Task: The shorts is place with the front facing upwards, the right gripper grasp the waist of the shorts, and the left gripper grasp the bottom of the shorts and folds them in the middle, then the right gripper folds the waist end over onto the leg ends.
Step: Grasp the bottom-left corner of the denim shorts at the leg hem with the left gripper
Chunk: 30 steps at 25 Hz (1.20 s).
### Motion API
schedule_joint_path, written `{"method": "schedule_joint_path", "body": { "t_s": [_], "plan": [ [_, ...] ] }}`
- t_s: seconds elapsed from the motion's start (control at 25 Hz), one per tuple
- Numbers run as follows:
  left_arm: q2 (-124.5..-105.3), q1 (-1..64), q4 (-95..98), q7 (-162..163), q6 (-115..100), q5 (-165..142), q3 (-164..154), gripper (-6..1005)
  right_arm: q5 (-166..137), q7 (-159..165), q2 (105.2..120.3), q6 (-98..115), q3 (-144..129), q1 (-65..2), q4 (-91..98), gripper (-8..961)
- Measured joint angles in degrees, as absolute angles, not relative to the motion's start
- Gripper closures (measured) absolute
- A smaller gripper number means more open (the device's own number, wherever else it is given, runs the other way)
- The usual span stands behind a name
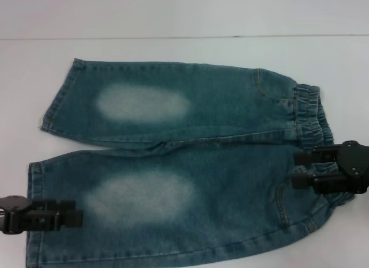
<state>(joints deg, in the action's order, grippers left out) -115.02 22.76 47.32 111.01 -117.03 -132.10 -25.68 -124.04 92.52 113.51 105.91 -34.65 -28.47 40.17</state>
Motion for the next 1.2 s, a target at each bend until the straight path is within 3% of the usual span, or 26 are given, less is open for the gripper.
{"method": "schedule_joint_path", "body": {
  "t_s": [1.2],
  "plan": [
    [-114.21,22.7,51.5,122.7,-117.6,-140.6,-24.7,219,-124.2,92.5,113.91,105.4,-34.5,-28.6,40.2,213]
  ]
}}
